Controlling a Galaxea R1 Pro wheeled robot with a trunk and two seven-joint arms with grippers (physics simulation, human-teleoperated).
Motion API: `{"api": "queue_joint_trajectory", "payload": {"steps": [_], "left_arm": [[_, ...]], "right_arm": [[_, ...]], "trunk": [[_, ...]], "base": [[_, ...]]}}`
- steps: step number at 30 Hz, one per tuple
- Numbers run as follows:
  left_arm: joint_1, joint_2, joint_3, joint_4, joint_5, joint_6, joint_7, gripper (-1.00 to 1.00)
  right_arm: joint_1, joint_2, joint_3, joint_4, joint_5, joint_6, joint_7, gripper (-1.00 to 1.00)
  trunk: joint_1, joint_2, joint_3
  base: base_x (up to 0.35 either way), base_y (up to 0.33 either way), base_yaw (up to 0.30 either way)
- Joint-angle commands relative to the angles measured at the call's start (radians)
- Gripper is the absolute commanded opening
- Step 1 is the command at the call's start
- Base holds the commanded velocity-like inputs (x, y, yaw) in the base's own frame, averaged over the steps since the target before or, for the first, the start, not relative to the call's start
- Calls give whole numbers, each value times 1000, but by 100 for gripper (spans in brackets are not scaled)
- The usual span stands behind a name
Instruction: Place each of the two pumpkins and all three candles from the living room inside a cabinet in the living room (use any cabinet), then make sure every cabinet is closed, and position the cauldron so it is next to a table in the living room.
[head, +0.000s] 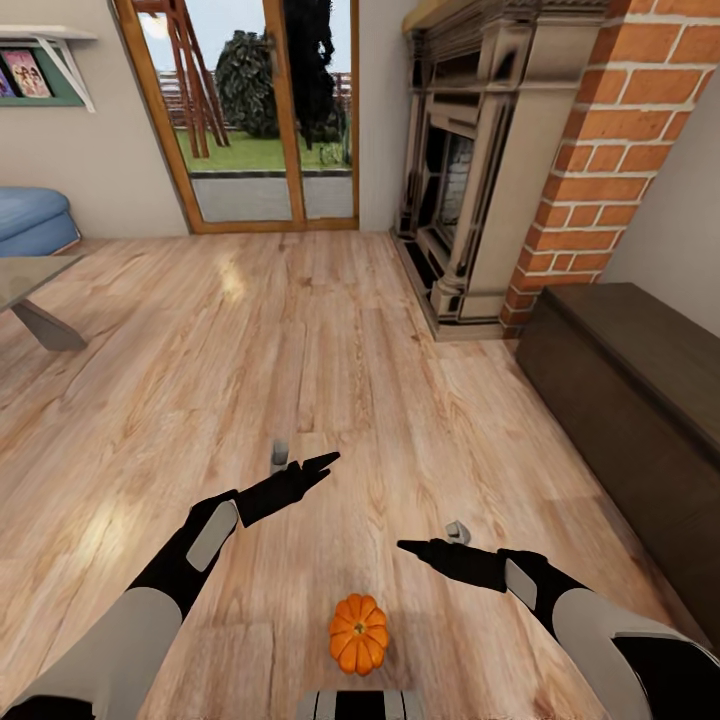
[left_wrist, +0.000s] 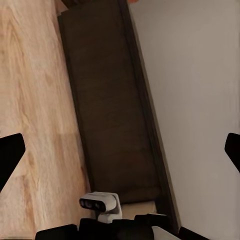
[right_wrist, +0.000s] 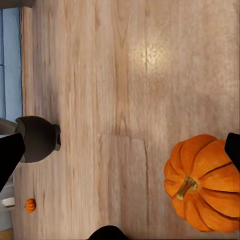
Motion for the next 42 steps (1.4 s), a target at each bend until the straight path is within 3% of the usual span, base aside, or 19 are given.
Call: {"api": "queue_joint_trajectory", "payload": {"steps": [1,42], "left_arm": [[0,0,0,0,0,0,0,100],[0,1,0,-1,0,1,0,100]], "right_arm": [[0,0,-1,0,0,0,0,100],[2,8,1,1,0,-1,-44,100]], "trunk": [[0,0,-4],[19,-10,-163]], "base": [[0,0,0],[0,0,0]]}}
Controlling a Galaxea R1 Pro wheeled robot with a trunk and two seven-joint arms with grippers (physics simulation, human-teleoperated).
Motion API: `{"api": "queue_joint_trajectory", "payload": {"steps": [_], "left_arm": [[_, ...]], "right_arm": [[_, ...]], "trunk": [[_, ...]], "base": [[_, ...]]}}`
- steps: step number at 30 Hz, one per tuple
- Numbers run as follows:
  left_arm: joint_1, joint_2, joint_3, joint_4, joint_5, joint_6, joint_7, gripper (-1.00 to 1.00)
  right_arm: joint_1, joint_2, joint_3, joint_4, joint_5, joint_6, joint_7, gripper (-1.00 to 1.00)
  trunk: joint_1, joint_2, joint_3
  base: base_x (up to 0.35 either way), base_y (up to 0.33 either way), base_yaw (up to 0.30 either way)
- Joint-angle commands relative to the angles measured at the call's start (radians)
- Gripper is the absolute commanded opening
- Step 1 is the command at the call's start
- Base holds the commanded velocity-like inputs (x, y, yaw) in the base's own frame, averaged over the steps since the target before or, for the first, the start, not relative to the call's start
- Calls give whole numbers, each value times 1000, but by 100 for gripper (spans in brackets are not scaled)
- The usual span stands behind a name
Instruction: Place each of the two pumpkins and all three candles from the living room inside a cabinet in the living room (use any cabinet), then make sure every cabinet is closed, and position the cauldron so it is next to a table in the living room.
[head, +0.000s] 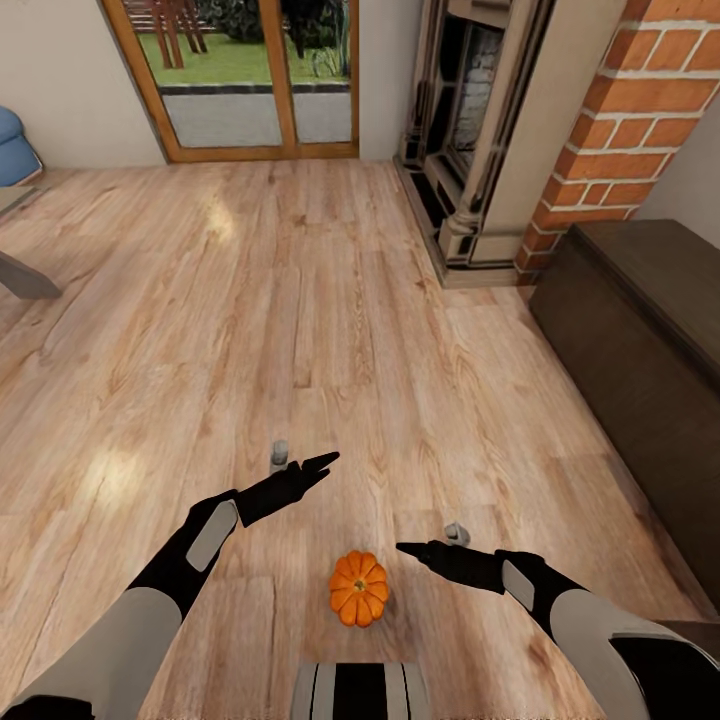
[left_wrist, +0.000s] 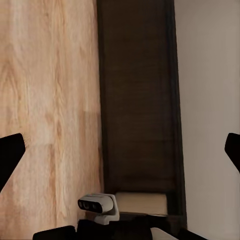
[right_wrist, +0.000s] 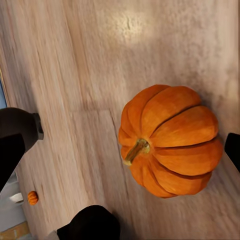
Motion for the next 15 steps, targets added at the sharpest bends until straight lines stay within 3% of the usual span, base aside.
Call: {"api": "queue_joint_trajectory", "payload": {"steps": [1,15], "left_arm": [[0,0,0,0,0,0,0,100],[0,0,0,0,0,0,0,100]], "right_arm": [[0,0,-1,-1,0,0,0,100],[0,3,-2,0,0,-13,-3,100]], "trunk": [[0,0,-4],[7,-4,-58]], "base": [[0,0,0],[0,0,0]]}}
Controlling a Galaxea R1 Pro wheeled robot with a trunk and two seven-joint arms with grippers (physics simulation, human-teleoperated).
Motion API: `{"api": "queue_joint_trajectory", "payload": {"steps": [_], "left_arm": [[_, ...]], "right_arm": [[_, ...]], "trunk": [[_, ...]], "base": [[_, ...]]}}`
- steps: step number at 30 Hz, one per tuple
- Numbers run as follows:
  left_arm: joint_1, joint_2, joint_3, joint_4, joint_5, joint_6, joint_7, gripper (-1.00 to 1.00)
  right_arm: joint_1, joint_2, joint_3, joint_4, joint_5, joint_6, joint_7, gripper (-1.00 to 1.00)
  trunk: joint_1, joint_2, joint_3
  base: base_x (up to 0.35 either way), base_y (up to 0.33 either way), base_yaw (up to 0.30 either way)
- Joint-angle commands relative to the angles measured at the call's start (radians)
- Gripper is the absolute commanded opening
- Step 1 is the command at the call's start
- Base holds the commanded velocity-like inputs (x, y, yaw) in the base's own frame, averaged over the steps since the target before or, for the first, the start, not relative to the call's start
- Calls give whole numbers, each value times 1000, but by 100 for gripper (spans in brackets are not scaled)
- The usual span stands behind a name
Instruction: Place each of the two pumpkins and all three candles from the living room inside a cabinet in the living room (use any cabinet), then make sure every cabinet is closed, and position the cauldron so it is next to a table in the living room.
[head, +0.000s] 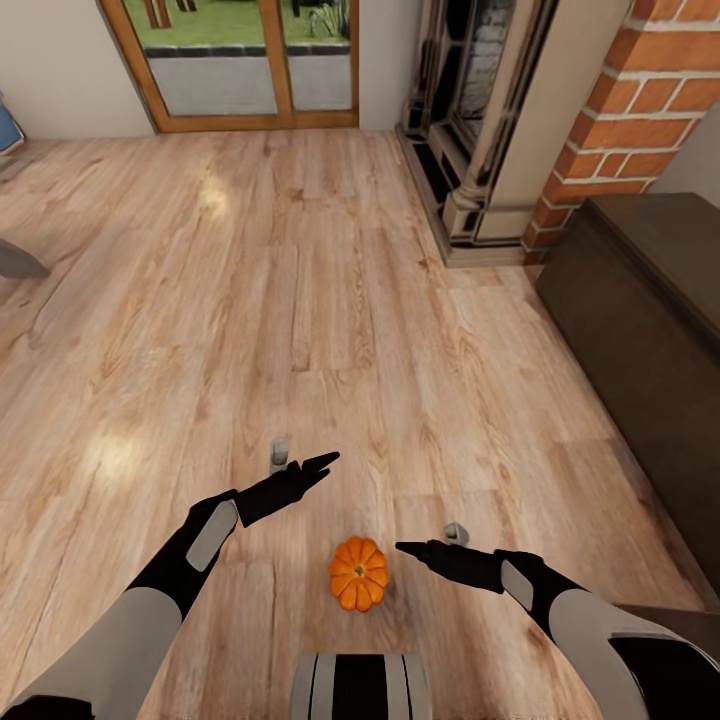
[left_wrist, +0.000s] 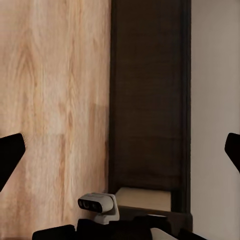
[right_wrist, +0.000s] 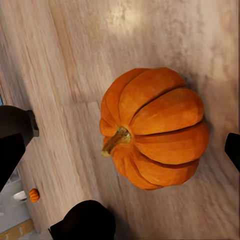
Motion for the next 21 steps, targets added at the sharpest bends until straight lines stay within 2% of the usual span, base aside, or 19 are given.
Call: {"api": "queue_joint_trajectory", "payload": {"steps": [1,3,4,18,21], "left_arm": [[0,0,0,0,0,0,0,100],[0,0,0,0,0,0,0,100],[0,0,0,0,0,0,0,100],[0,0,0,0,0,0,0,100],[0,0,0,0,0,0,0,100]], "right_arm": [[0,0,0,0,0,-3,-4,100],[0,1,0,0,0,-7,-26,100],[0,2,1,0,0,-9,-77,100],[-1,1,3,-9,1,-10,-68,100],[-2,1,21,-28,1,-10,-64,100]], "trunk": [[0,0,-4],[1,-1,-12],[2,-1,-16],[8,-4,-70],[9,-5,-81]], "base": [[0,0,0],[0,0,0],[0,0,0],[0,0,0],[0,0,0]]}}
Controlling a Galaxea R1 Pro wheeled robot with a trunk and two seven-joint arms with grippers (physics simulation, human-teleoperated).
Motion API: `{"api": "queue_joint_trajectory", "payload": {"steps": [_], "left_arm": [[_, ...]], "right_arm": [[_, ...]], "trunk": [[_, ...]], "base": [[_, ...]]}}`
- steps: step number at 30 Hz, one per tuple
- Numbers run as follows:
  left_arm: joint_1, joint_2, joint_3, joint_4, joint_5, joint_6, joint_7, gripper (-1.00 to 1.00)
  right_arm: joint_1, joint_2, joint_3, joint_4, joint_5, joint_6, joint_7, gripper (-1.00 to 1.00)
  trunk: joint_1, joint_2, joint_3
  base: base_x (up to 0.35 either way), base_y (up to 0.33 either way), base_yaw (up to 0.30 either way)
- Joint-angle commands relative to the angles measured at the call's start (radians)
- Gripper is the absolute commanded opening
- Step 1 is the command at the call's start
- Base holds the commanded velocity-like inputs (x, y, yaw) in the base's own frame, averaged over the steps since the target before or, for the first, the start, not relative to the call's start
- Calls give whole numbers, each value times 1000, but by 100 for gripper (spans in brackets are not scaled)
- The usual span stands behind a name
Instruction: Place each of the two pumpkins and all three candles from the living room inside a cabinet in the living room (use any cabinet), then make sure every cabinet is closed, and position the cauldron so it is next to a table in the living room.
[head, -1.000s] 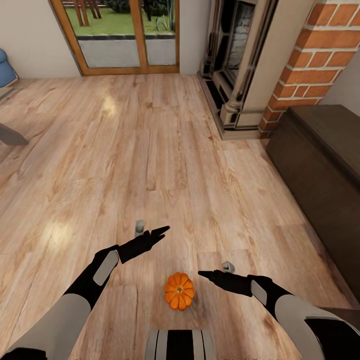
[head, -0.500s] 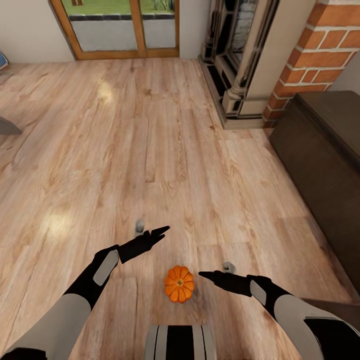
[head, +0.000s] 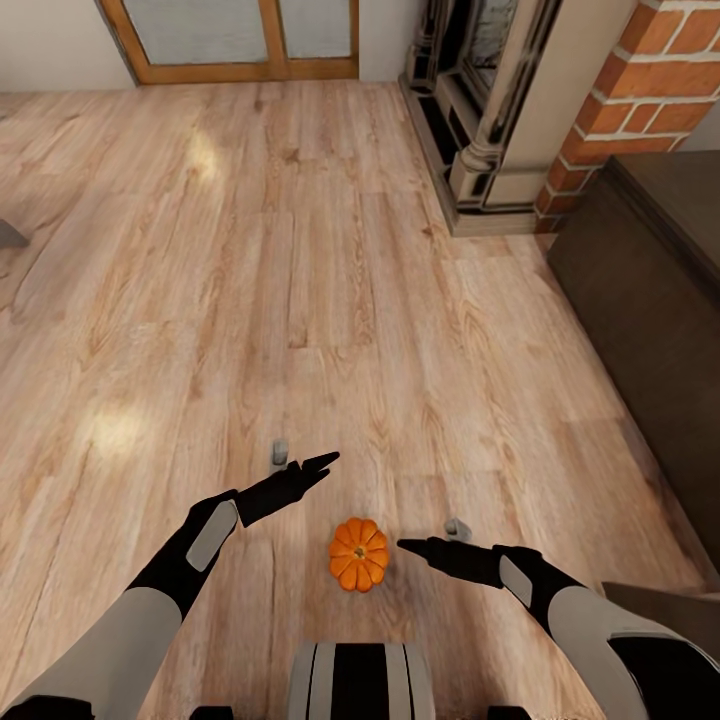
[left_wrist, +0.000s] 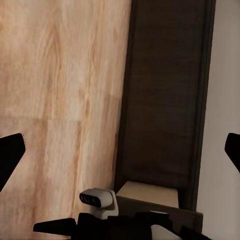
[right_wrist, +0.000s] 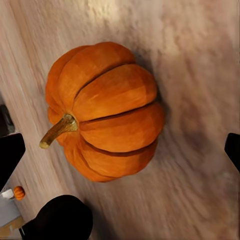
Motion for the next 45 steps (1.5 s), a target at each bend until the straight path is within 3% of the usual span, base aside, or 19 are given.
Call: {"api": "queue_joint_trajectory", "payload": {"steps": [1,8,18,25,28,41,45], "left_arm": [[0,0,0,0,0,0,0,100],[0,0,0,0,0,0,0,100],[0,-1,0,-1,0,0,0,100],[0,0,0,-1,0,0,0,100],[0,0,0,-1,0,0,0,100],[0,0,0,-2,0,0,0,100],[0,0,0,-2,0,0,0,100]], "right_arm": [[0,0,13,-6,0,0,3,100],[0,0,82,-40,-1,0,42,100],[0,0,86,-56,-1,0,51,100],[0,-5,85,-74,-1,0,137,100],[0,-5,84,-75,-1,0,144,100],[0,-5,86,-74,-1,0,147,100],[0,-6,87,-75,-1,0,147,100]], "trunk": [[0,0,-4],[4,-2,-31],[8,-4,-70],[8,-4,-70],[8,-4,-70],[14,-7,-120],[14,-7,-120]], "base": [[0,0,0],[0,0,0],[0,0,0],[0,0,0],[0,0,0],[0,0,0],[0,0,0]]}}
